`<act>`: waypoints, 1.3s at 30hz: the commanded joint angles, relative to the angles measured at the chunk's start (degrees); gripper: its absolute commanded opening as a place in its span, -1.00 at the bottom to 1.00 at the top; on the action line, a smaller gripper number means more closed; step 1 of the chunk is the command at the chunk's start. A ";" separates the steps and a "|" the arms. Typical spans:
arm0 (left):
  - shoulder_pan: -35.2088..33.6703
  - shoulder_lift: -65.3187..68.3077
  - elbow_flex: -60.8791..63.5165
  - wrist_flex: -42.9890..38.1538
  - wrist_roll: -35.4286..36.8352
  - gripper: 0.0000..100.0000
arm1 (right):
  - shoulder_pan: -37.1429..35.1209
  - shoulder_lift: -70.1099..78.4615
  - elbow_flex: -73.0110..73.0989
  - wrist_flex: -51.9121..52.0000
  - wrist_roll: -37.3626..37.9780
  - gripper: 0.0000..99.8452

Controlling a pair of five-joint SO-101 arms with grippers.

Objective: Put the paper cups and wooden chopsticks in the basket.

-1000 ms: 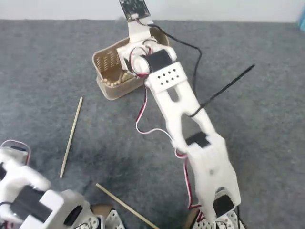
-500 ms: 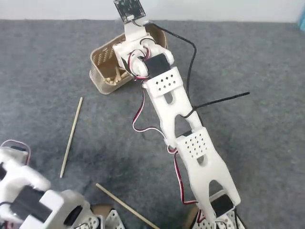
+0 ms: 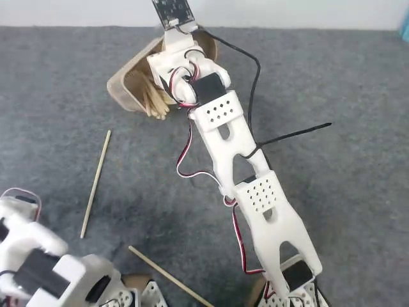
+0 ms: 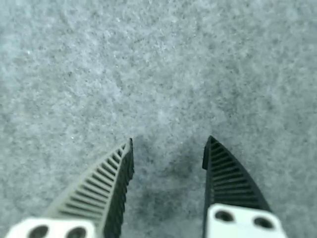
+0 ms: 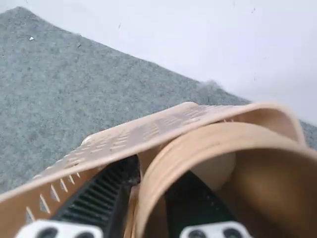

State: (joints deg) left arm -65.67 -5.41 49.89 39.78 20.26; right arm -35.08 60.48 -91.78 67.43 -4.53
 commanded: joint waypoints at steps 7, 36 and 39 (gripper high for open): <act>0.88 -1.05 -2.95 6.86 -6.68 -0.57 | -0.84 -3.56 -4.13 -2.15 -0.88 -0.99; 41.41 -0.97 -66.24 56.62 -15.47 -0.56 | -0.57 2.68 -4.13 -1.89 -0.88 -0.99; 43.87 -0.97 -69.93 58.64 -15.47 -0.56 | -0.57 2.68 -4.13 -1.98 -0.97 -0.99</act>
State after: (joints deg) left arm -25.05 -5.32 -14.20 96.04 4.88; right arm -35.34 63.82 -92.57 67.34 -4.70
